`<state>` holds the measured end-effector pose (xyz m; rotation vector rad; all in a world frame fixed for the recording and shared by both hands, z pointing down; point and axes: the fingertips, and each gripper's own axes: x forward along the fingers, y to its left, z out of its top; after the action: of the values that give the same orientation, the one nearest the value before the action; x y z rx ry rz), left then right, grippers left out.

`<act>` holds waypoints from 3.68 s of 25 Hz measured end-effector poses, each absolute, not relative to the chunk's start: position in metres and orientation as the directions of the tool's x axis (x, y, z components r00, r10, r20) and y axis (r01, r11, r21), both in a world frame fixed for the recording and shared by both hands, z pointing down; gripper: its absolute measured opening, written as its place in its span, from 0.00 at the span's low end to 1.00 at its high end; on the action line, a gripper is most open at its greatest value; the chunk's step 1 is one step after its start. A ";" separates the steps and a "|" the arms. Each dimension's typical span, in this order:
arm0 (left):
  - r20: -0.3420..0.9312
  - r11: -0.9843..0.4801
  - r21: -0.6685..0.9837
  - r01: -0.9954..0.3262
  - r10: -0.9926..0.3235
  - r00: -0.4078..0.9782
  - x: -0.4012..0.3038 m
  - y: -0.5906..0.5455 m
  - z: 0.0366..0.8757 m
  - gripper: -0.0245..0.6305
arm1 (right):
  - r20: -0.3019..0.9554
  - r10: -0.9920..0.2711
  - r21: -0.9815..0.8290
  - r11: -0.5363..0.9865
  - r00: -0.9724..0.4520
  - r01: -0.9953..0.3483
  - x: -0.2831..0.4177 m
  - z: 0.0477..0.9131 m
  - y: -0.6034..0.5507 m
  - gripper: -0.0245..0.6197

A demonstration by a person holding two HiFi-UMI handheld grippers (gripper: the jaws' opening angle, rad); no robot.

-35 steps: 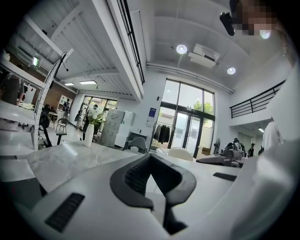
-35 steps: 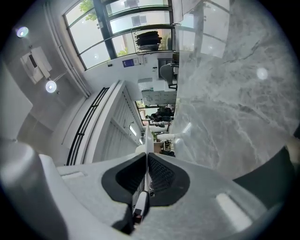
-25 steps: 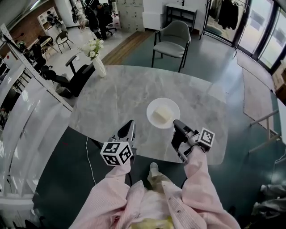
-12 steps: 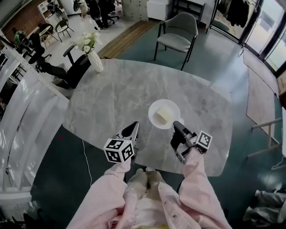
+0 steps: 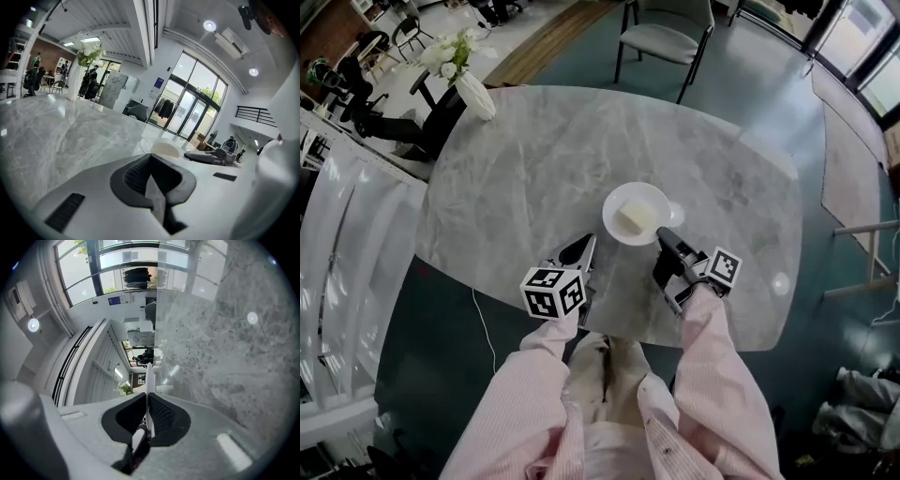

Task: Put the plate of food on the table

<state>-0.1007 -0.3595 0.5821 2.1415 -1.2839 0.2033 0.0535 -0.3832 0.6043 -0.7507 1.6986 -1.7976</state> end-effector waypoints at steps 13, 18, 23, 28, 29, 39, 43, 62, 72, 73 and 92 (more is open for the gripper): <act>0.468 -0.301 0.469 -0.830 -0.712 0.523 -0.096 -0.366 0.614 0.03 | 0.032 -0.712 -0.998 -0.066 -0.701 0.021 0.041 0.629 -0.393 0.06; 0.472 -0.300 0.474 -0.828 -0.707 0.527 -0.093 -0.366 0.617 0.03 | 0.049 -0.714 -0.997 -0.078 -0.699 0.010 0.042 0.635 -0.393 0.06; 0.477 -0.293 0.478 -0.828 -0.705 0.524 -0.094 -0.368 0.620 0.03 | 0.101 -0.712 -0.994 -0.099 -0.695 -0.043 0.043 0.642 -0.394 0.06; 0.484 -0.288 0.485 -0.826 -0.698 0.527 -0.092 -0.364 0.621 0.03 | 0.249 -0.701 -0.969 -0.179 -0.668 -0.173 0.048 0.654 -0.391 0.06; 0.486 -0.286 0.486 -0.826 -0.697 0.527 -0.092 -0.363 0.621 0.03 | 0.275 -0.698 -0.961 -0.185 -0.661 -0.204 0.049 0.655 -0.391 0.06; 0.493 -0.283 0.493 -0.823 -0.688 0.532 -0.088 -0.360 0.622 0.03 | 0.456 -0.667 -0.868 -0.187 -0.589 -0.460 0.046 0.657 -0.390 0.08; 0.497 -0.285 0.492 -0.822 -0.684 0.535 -0.086 -0.360 0.622 0.03 | 0.522 -0.649 -0.810 -0.173 -0.554 -0.560 0.045 0.659 -0.389 0.10; 0.482 -0.274 0.524 -0.806 -0.685 0.546 -0.086 -0.361 0.616 0.03 | 0.733 -0.582 -0.486 -0.085 -0.352 -0.870 0.036 0.663 -0.384 0.29; 0.478 -0.282 0.525 -0.803 -0.683 0.552 -0.086 -0.362 0.615 0.03 | 0.738 -0.595 -0.439 -0.062 -0.320 -0.896 0.039 0.661 -0.383 0.34; 0.477 -0.283 0.525 -0.803 -0.683 0.553 -0.086 -0.362 0.614 0.03 | 0.733 -0.598 -0.445 -0.060 -0.325 -0.893 0.039 0.659 -0.383 0.34; 0.368 -0.413 0.451 -0.791 -0.722 0.586 -0.090 -0.350 0.546 0.03 | 0.570 -0.642 -0.456 0.271 -0.512 -0.848 0.017 0.574 -0.365 0.05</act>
<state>-0.0901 -0.3498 0.5456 2.2256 -1.1975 0.1545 0.0167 -0.3653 0.5739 -1.6367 2.7098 -1.2880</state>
